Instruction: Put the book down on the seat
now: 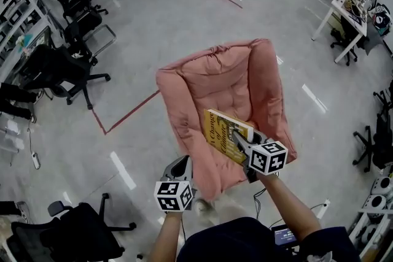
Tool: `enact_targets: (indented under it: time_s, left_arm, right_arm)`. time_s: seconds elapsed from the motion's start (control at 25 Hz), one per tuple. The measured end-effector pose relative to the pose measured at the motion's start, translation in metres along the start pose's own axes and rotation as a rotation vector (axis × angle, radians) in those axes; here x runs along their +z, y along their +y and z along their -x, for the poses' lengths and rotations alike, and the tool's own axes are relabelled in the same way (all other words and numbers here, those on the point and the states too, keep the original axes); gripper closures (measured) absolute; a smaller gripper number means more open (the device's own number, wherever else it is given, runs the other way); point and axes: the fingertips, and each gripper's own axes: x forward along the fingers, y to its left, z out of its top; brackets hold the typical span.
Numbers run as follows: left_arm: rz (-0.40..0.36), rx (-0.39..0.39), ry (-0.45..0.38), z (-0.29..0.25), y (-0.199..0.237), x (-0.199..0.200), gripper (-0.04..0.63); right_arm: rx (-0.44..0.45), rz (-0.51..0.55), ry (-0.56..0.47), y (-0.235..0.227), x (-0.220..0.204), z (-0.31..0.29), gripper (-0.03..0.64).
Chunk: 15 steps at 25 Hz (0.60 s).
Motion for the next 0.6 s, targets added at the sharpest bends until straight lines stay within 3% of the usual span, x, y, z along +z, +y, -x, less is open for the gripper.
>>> enact_targets:
  time_s: [0.6]
  left_arm:
    - [0.050, -0.009, 0.068, -0.031, 0.001, -0.026, 0.591]
  right_arm:
    - [-0.040, 0.009, 0.122, -0.032, -0.041, -0.029, 0.466]
